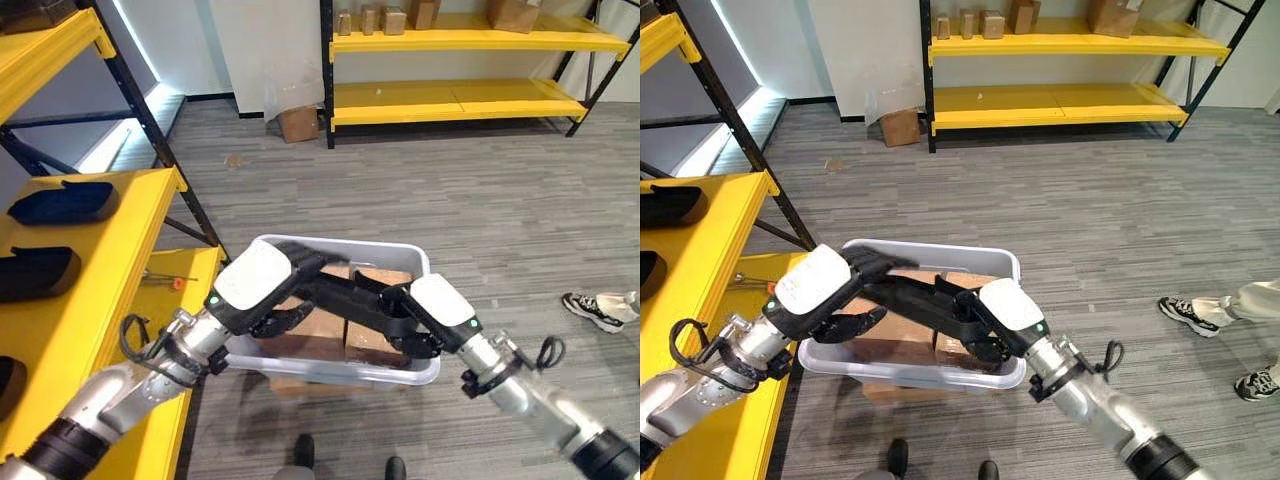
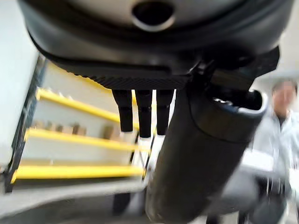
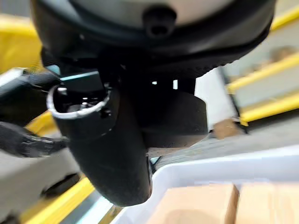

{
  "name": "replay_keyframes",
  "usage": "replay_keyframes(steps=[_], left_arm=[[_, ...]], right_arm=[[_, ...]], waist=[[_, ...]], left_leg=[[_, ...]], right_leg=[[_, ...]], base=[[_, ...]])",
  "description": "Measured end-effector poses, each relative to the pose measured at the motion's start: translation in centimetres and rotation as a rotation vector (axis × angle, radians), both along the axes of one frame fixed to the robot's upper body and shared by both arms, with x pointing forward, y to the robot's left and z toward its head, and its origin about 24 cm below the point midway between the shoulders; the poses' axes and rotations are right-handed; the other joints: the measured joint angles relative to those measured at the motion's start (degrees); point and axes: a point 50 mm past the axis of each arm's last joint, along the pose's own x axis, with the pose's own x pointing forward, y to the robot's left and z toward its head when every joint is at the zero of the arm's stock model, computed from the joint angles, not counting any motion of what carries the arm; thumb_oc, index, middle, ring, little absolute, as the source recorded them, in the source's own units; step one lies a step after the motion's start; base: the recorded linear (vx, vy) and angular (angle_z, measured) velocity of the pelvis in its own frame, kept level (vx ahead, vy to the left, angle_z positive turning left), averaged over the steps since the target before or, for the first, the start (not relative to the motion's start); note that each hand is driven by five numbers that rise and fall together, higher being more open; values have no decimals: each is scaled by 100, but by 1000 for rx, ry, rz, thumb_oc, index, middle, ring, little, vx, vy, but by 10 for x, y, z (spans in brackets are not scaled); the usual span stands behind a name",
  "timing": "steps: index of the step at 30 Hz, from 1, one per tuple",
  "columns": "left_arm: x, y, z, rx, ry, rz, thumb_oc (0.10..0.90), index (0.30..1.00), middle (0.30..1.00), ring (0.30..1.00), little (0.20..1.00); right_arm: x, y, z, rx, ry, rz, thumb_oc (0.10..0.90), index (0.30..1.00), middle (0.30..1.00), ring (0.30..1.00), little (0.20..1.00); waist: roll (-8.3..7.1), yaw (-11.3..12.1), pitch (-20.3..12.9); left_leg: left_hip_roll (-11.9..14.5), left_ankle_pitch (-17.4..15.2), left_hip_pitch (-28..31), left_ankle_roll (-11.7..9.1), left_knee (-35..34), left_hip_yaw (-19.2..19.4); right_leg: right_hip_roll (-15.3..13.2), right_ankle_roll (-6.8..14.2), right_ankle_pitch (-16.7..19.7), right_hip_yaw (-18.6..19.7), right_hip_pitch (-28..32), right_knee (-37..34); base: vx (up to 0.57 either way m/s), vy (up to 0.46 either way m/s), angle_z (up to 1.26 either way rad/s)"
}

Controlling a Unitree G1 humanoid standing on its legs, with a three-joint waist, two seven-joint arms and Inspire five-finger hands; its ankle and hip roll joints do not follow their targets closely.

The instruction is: Move parts from the plastic box to the shelf.

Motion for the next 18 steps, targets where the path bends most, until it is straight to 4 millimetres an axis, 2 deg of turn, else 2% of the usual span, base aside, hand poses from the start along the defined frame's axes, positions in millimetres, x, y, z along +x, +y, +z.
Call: replay_keyframes(steps=[2, 6, 10, 11, 12, 14, 16, 17, 18], left_arm=[[-12, 10, 3, -96, -39, 65, 900, 1000, 1000, 1000, 1000], [-19, 26, -5, -226, -47, 185, 900, 1000, 1000, 1000, 1000], [-24, 30, -14, -257, -33, 223, 900, 1000, 1000, 1000, 1000], [-29, 31, -20, -269, -11, 236, 900, 1000, 1000, 1000, 1000], [-31, 31, -23, -268, 2, 239, 900, 1000, 1000, 1000, 1000], [-32, 29, -25, -275, 15, 225, 900, 1000, 1000, 1000, 1000], [-33, 23, -26, -308, 11, 197, 900, 1000, 1000, 1000, 1000], [-32, 19, -24, -309, 8, 168, 900, 1000, 1000, 1000, 1000], [-30, 14, -22, -312, 1, 126, 900, 1000, 1000, 1000, 1000]], right_arm=[[-17, -7, -17, 35, 69, -77, 400, 300, 300, 300, 300], [-15, -15, -14, -28, 64, -63, 400, 300, 300, 300, 300], [1, -10, -3, -68, 19, -41, 400, 300, 300, 300, 300], [5, -4, 3, -53, -12, -31, 400, 300, 300, 300, 300], [5, -1, 4, -37, -19, -34, 400, 300, 300, 300, 300], [1, 3, -1, -8, -9, -59, 400, 300, 300, 300, 300], [-7, 0, -7, -1, 21, -89, 400, 300, 300, 300, 300], [-12, -3, -10, 9, 34, -112, 400, 300, 300, 300, 300], [-16, -6, -15, 31, 60, -138, 400, 300, 300, 300, 300]], waist=[[170, 1, -17], [372, 54, -41], [474, 467, -24], [584, 642, -20], [609, 662, -11], [613, 629, 28], [526, 590, 74], [414, 465, 124], [350, 402, 156]], left_leg=[[10, 13, -37, -15, 0, -28], [110, 96, -111, -136, 11, -230], [377, 176, -267, -365, 26, -536], [515, 107, -442, -424, 68, -638], [563, 57, -533, -371, 72, -630], [632, -314, -740, -124, 125, -263], [651, -945, -823, 52, 148, 446], [710, -996, -941, -18, 221, 1043], [674, -735, -973, -47, 365, 1558]], right_leg=[[21, -4, 1, -26, 8, 0], [183, -53, -25, -181, 30, -2], [475, -277, -94, -382, -65, 85], [626, -384, -210, -519, -244, 389], [644, -457, -293, -640, -321, 536], [544, -529, -419, -1039, -389, 801], [295, -583, -447, -1500, -377, 874], [146, -581, -448, -1808, -321, 822], [-79, -588, -451, -2059, -315, 815]], base=[[-100, -182, 6], [-110, -181, 19], [-97, -123, 30], [-94, -80, 42], [-66, -51, 71], [-123, 13, 96], [-181, 57, 113], [-236, 99, 140], [-328, 196, 167]])
